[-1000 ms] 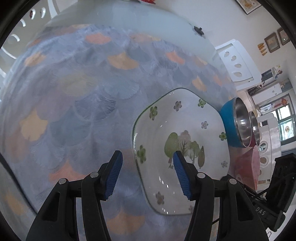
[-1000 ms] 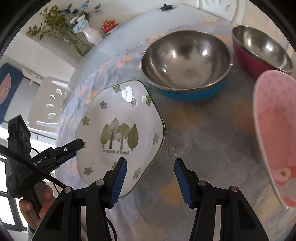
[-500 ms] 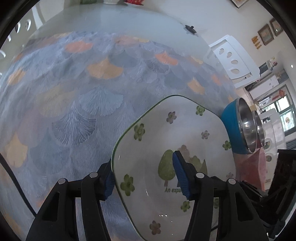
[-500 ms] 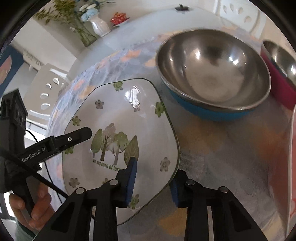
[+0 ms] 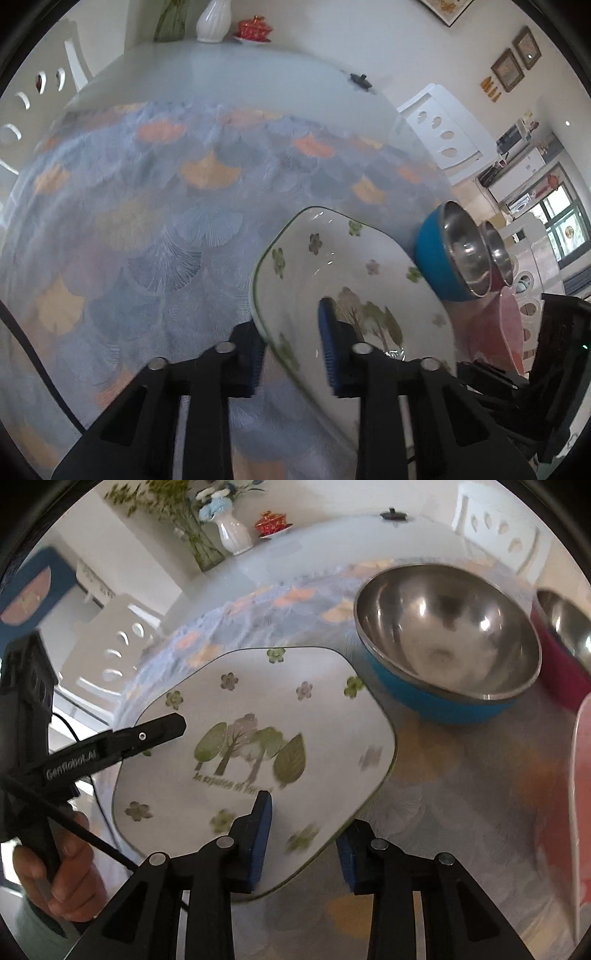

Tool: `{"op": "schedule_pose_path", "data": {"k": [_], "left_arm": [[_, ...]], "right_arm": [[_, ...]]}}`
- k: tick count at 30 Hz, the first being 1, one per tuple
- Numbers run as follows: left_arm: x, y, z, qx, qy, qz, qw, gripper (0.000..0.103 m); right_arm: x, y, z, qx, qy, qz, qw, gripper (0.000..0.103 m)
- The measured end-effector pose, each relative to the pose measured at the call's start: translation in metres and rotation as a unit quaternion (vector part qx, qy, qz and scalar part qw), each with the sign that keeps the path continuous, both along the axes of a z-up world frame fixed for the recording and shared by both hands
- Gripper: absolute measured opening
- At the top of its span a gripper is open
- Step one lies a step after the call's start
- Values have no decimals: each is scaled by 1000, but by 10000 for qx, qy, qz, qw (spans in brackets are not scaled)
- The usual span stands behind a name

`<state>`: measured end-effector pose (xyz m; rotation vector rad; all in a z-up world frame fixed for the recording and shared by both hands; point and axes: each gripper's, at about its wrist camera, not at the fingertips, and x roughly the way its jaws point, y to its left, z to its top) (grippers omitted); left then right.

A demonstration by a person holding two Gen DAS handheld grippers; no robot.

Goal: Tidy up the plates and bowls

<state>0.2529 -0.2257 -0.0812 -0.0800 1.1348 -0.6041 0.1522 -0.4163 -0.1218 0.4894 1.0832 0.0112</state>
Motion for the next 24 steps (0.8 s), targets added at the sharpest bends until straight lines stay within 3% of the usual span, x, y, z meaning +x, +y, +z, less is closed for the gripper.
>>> {"op": "schedule_pose_path", "data": {"k": [9,13,19,22,24], "left_arm": [[13,17,-34,-85,562,296,9979,14],[27,24,-36,-88,621,421,9971,15],[30,24,-33,55,515,199,9985,16],[28,22,-34,92,575,175,9982,16],[25,23,-35,115,620,169,9979,16]], "right_arm": [[4,15,-8,-399,202,400,9982,31],[6,44,2,-1005,54,446,9939,31],[5,51,-5,-472,194,352,9981,35],[-2,34,0,-485,279,386,9977,51],[-3,15,1,-433,281,107,9986,51]]}}
